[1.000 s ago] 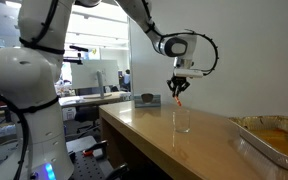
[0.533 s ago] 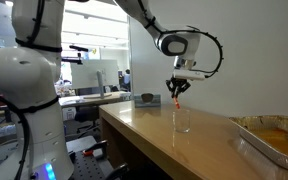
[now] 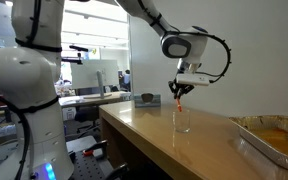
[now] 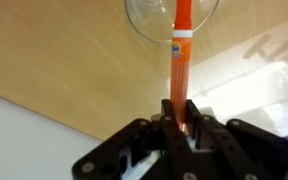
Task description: Put the marker in the colourless glass
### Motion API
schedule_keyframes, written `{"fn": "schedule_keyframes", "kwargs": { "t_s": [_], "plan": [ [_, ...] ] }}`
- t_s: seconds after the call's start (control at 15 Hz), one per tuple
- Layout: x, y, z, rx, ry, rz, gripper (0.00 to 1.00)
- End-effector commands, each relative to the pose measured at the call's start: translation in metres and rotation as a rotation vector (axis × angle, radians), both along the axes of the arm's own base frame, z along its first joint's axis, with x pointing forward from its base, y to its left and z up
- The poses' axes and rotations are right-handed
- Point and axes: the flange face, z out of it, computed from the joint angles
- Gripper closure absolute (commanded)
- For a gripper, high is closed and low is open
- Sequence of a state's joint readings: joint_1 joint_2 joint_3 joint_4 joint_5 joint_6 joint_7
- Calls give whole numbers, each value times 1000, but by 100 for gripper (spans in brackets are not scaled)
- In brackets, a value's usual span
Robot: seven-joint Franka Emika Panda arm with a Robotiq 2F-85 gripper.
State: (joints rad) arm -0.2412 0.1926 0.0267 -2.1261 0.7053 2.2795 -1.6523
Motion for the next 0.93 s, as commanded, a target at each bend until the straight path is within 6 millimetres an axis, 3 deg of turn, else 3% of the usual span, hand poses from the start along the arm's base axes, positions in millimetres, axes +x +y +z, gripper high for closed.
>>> {"fn": "schedule_keyframes", "kwargs": {
  "t_s": [0.0, 0.13, 0.2, 0.33, 0.73, 0.87],
  "plan": [
    [-12, -9, 0, 9, -42, -18, 95],
    [-16, -14, -6, 11, -43, -20, 95],
    [-18, -15, -7, 16, -45, -23, 57],
    [-20, -18, -10, 15, -49, -32, 51],
    [-19, -11, 6, -96, -38, -48, 5],
    [-16, -2, 16, -180, -13, -59, 0]
  ]
}}
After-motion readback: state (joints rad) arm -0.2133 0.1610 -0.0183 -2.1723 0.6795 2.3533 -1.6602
